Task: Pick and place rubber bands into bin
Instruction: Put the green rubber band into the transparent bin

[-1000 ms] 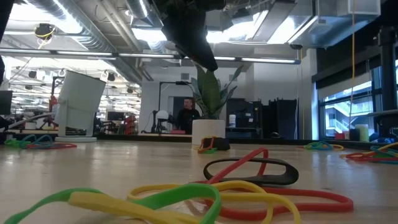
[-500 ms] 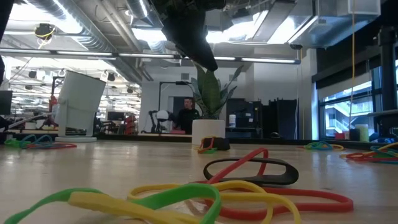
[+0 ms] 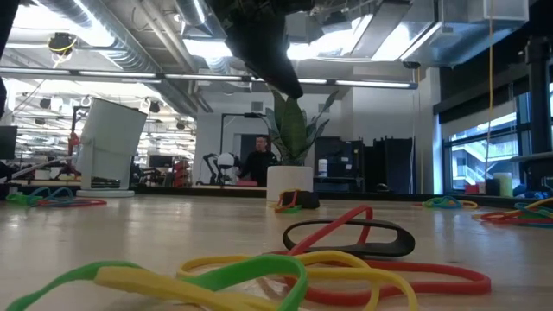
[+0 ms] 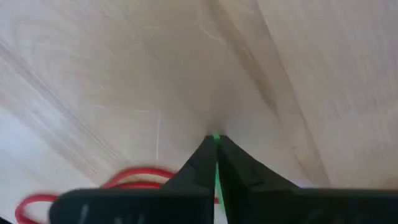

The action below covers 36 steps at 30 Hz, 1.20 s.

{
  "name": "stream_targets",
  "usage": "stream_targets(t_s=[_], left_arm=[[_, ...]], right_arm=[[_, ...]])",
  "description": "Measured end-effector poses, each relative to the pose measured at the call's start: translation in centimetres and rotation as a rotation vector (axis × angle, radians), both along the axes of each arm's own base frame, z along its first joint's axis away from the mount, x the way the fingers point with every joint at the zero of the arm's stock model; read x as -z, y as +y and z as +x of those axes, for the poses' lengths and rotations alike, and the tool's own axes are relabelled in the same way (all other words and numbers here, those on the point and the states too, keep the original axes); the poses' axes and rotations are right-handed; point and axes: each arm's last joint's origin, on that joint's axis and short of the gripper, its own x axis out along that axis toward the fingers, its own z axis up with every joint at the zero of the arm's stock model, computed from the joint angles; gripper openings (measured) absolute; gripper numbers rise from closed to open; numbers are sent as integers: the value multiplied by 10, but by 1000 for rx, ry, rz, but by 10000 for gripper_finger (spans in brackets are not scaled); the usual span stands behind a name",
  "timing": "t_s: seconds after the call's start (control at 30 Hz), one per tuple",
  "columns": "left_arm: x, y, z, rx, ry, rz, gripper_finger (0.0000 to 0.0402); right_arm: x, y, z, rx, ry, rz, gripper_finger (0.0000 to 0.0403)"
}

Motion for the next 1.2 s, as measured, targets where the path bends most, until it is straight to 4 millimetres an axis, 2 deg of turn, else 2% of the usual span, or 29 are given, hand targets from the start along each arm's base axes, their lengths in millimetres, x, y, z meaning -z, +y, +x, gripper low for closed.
stream_targets(t_s=[0.1, 0.23, 0.4, 0.53, 0.8, 1.0, 1.2], left_arm=[[0, 0, 1, -1, -9, 0, 3], [-4, 0, 5, -18, -63, 12, 4], [-13, -1, 14, -24, -203, -8, 15], [-25, -3, 23, -24, -350, -39, 51], [-45, -2, 33, -59, -585, -121, 169], [-64, -3, 38, -75, -781, -192, 235], [-71, -3, 38, -86, -847, -229, 251]], right_arm=[[-10, -8, -6, 23, -20, -57, 15], [-33, -15, -9, 73, -105, -68, 4], [-63, -29, -15, 125, -262, -83, 8], [-90, -41, -20, 152, -468, -91, 3], [-139, -69, -27, 201, -966, -196, 2], [-176, -78, -8, 7, -1257, -316, 2], [-215, -83, 17, -195, -1501, -477, 2]])
